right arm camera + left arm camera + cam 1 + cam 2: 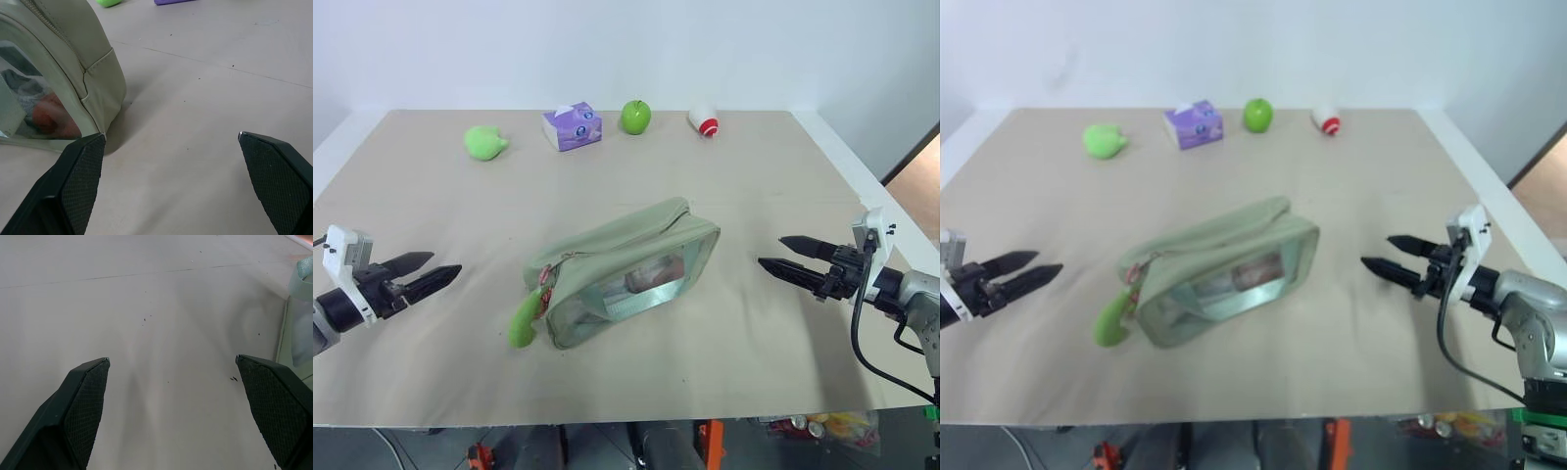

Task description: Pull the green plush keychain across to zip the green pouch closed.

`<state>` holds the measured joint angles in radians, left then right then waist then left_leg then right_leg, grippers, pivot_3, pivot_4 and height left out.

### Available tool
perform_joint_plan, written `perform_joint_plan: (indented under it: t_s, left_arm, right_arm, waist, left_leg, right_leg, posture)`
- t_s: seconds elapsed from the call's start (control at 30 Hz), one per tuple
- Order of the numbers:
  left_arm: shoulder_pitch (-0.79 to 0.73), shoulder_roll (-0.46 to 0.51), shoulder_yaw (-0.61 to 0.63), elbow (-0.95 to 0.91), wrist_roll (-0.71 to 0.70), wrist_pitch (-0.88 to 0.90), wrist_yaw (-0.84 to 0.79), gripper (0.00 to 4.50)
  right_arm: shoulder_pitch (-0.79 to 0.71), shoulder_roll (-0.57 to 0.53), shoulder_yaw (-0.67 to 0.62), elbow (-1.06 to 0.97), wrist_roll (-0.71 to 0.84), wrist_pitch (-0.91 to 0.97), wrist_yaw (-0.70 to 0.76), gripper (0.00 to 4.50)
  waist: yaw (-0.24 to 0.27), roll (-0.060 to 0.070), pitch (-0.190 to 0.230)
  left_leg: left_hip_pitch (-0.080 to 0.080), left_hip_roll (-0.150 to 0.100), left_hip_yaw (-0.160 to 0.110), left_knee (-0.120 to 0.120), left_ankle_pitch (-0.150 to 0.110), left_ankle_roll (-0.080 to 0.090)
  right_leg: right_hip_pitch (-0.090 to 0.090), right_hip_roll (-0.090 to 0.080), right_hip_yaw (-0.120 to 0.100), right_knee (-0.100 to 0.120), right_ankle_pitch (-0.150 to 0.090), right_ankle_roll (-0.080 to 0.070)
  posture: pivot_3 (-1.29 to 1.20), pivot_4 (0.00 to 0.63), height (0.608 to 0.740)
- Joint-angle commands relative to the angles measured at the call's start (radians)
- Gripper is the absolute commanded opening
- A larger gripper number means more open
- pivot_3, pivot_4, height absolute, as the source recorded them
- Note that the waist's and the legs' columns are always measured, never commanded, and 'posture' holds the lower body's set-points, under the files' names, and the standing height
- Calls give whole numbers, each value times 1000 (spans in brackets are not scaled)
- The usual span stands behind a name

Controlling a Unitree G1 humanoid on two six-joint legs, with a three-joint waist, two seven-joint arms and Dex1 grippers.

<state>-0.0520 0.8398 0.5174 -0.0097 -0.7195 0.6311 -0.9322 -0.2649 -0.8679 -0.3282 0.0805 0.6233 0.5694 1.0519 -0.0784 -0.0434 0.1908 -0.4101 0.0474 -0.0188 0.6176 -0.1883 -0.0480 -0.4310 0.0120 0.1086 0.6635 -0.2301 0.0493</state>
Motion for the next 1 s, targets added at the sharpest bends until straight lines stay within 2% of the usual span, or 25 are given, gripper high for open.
perform_joint_plan:
  t_s: [0.03, 0.17, 0.3, 0.43, 0.57, 0.73, 1.0]
  left_arm:
    - [-7, 18, 27, -16, -9, -8, -17, 4288]
    - [-50, 48, 38, -51, -42, 19, -28, 4288]
    - [-185, 94, 11, -101, -94, 72, -16, 4288]
    - [-376, 131, -54, -113, -139, 111, -39, 4288]
    - [-505, 130, -149, -100, -146, 152, -64, 4288]
    - [-599, 94, -256, -70, -124, 175, -80, 4288]
    - [-643, 45, -293, -88, -129, 187, -78, 4288]
  right_arm:
    - [-56, -26, 2, -21, -3, -15, 24, 4497]
    - [-162, -71, 38, -22, -16, -18, 73, 4497]
    - [-322, -121, 81, -24, -16, -21, 143, 4497]
    - [-550, -146, 173, -17, -33, -58, 270, 4497]
    - [-677, -119, 270, -33, -35, -85, 403, 4497]
    - [-734, -78, 385, -92, -54, -112, 533, 4497]
    - [-794, -53, 589, -134, -30, -194, 563, 4497]
  waist:
    - [-1, 0, 0]
    - [-3, 1, 1]
    - [0, 0, 1]
    - [1, 1, 1]
    - [1, 4, 2]
    - [2, 4, 3]
    - [2, 4, 3]
  left_leg:
    - [0, 0, 0, 0, 0, 0]
    - [0, 0, 3, 0, 0, 0]
    - [-1, 1, 2, 1, 0, 0]
    - [-5, 0, 2, 2, 0, 1]
    - [-13, 1, 0, 2, 0, 0]
    - [-13, 0, -1, 3, -1, 0]
    - [-14, 1, -3, 6, -1, 0]
  right_leg:
    - [0, 0, 0, 0, 0, 0]
    - [-3, 0, 2, 1, 1, 1]
    - [-3, 0, 2, 2, 1, 1]
    - [-6, 0, 2, 2, 2, 2]
    - [-11, 1, 0, 2, 4, 6]
    - [-11, 2, -1, 3, 3, 5]
    - [-11, 2, -2, 4, 3, 5]
  posture:
    - [0, 150, 740]
    - [0, 150, 740]
    - [0, 150, 740]
    - [0, 150, 740]
    - [0, 150, 740]
    - [0, 150, 740]
    - [0, 150, 740]
